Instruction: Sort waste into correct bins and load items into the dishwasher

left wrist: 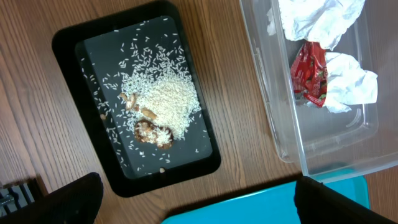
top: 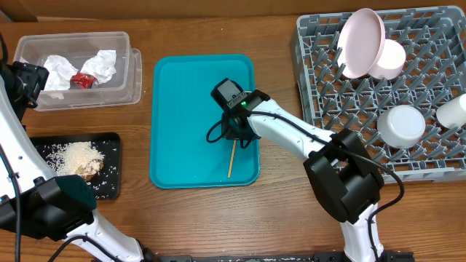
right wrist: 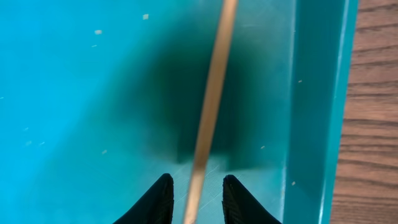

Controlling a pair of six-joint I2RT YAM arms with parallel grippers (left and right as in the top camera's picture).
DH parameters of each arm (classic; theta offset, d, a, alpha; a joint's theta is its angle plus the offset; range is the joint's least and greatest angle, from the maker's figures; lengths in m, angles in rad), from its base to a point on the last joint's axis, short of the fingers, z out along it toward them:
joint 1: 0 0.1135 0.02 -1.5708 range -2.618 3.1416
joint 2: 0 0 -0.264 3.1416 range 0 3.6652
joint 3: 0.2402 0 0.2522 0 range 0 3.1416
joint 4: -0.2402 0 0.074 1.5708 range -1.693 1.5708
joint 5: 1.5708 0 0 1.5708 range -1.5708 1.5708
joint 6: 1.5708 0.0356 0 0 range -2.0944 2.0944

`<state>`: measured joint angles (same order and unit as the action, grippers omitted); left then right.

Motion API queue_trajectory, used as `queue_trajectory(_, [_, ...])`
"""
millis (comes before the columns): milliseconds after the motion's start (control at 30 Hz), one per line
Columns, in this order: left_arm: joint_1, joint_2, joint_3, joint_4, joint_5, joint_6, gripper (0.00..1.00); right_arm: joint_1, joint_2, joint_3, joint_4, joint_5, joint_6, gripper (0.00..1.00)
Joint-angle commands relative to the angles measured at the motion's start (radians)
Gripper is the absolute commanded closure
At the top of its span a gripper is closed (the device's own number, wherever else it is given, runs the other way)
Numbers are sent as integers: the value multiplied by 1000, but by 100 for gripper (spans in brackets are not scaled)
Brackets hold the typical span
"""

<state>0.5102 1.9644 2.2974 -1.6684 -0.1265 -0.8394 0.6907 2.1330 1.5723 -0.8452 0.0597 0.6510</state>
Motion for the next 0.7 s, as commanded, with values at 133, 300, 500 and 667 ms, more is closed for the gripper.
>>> queue_trajectory(133, [-6, 10, 0, 1, 1, -13, 0, 4, 29, -4, 6, 37, 24, 75])
queue_trajectory(300, [-7, 10, 0, 1, 1, -13, 0, 5, 38, -5, 18, 37, 31, 77])
queue_trajectory(500, [-7, 10, 0, 1, 1, -13, 0, 11, 82, -6, 32, 37, 55, 85])
queue_trajectory(667, [-6, 10, 0, 1, 1, -13, 0, 17, 102, -6, 29, 37, 68, 92])
